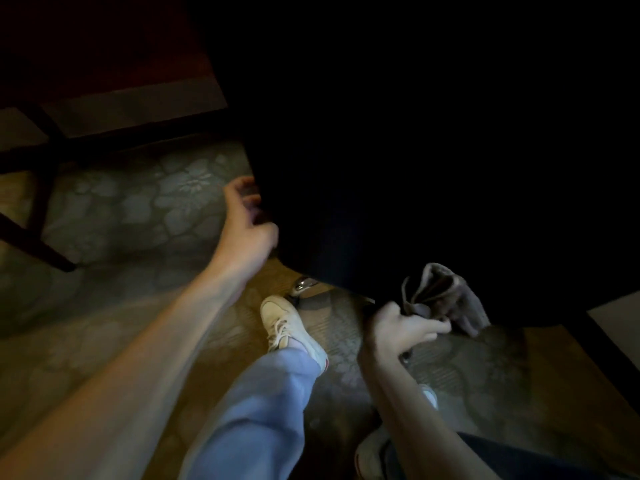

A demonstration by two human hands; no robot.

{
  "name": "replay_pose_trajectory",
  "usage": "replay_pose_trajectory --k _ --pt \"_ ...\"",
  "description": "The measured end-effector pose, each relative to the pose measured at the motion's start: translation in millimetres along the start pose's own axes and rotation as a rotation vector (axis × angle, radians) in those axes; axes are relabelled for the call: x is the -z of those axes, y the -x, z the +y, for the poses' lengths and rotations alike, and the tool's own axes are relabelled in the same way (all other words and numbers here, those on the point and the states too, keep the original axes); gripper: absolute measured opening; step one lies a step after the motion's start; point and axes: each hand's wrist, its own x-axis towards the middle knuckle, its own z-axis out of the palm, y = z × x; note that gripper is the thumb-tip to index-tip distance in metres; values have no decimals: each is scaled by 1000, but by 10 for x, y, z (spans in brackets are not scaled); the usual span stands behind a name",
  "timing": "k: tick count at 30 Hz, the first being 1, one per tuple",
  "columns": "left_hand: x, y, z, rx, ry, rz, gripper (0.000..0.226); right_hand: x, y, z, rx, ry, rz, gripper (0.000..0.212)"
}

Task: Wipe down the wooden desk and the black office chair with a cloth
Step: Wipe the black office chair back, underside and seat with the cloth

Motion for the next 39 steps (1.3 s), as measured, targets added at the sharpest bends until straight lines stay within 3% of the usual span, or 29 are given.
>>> replay_pose_trajectory --k 8,12,15,18,22,26,32,37,39 --pt "-25 418 -60 11 109 -187 70 -511 1045 261 163 131 -477 65" --pt "97 575 19 56 156 -294 65 -353 1013 324 105 270 -643 55" --pt "47 662 26 63 134 -303 62 -174 837 223 -15 333 -804 63" --pt "-22 715 113 56 93 -282 43 94 594 13 -68 310 -939 54" --pt "-177 701 480 -20 68 -219 18 542 434 -455 -78 201 -915 40" --pt "-309 879 937 -62 24 -251 48 956 431 -1044 21 69 -891 41" --pt "-154 1408 1252 31 -30 -163 22 1523 606 -1830 140 -40 -1012 36" --pt "41 1815 1320 45 -128 -279 37 1773 938 -1987 158 -40 -1176 48" --pt "140 1925 1291 99 -107 -308 41 1815 1061 -1941 137 -24 -1227 44"
